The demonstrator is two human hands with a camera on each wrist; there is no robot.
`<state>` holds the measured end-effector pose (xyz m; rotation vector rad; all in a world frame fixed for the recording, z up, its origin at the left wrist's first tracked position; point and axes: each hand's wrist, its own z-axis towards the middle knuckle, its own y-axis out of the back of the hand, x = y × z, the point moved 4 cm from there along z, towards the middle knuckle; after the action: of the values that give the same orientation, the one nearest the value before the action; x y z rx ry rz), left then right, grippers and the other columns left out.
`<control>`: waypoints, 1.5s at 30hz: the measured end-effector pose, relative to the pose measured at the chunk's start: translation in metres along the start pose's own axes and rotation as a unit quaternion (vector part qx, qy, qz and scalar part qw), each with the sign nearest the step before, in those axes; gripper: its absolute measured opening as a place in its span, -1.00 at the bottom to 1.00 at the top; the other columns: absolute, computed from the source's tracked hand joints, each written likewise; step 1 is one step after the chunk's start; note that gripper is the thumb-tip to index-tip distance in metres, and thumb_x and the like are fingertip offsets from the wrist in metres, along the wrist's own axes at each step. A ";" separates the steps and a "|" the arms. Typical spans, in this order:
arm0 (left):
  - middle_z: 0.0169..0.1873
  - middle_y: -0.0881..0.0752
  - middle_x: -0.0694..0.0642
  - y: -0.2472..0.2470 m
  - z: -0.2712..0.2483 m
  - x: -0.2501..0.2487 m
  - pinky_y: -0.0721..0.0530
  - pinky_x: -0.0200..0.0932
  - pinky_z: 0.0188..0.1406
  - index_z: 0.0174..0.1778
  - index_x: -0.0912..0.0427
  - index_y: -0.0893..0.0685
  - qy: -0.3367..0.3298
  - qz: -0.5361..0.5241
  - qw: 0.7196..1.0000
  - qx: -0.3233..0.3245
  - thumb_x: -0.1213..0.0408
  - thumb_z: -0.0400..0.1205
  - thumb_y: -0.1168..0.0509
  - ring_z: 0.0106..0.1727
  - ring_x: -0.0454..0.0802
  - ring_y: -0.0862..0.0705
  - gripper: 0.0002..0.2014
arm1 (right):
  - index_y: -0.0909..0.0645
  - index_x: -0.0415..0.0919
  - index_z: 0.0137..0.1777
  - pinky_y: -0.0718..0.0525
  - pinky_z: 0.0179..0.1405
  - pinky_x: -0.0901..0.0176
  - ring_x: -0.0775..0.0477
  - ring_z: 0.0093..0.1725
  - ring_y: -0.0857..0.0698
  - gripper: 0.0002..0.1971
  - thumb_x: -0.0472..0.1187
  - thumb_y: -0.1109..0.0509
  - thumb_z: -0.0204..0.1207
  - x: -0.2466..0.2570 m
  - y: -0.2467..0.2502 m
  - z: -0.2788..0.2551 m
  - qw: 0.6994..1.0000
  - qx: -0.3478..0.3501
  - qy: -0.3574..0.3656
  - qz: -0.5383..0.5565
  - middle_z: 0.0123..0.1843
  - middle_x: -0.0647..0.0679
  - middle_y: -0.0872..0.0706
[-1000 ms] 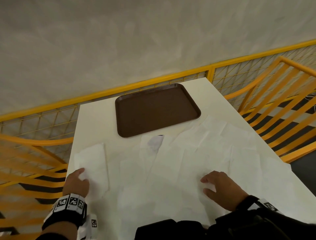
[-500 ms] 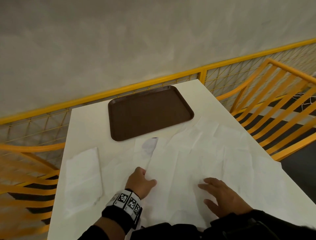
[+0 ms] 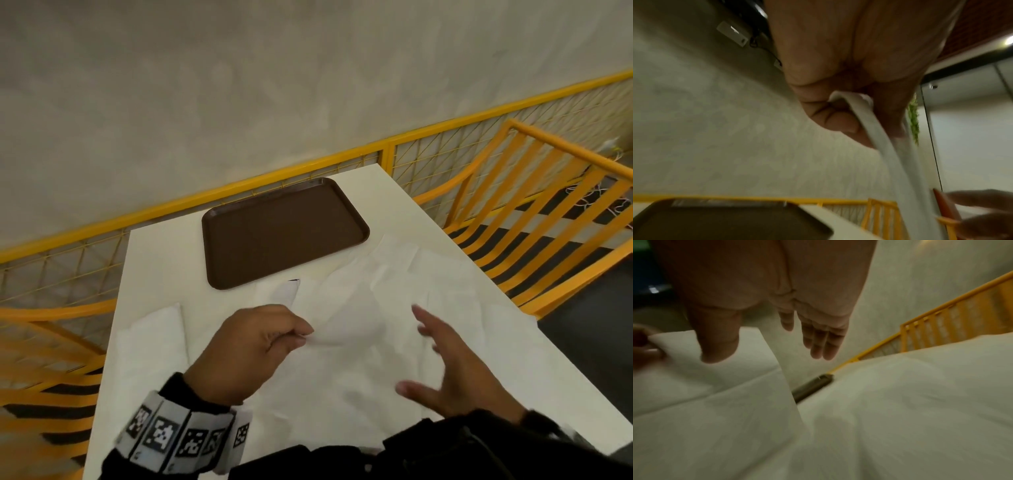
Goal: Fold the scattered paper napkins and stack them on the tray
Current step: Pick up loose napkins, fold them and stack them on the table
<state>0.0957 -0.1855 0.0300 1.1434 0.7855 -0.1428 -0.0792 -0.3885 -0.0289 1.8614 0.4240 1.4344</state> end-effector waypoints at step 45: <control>0.48 -0.28 -0.39 0.030 -0.039 0.008 -0.29 -0.32 0.45 0.48 -0.34 -0.30 0.161 0.012 0.987 -0.003 -0.28 0.35 -0.37 0.48 -0.44 -0.25 -0.25 | -0.75 -0.07 -0.12 -0.64 -0.07 0.38 0.16 -0.14 -0.70 -0.85 -0.33 -0.44 0.41 0.114 0.017 0.042 0.908 -0.057 0.405 -0.097 -0.12 0.10 -0.77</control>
<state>0.0969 -0.1365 0.0400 1.1845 1.0557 0.0679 -0.0062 -0.3410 0.0573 1.0164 0.8691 1.9921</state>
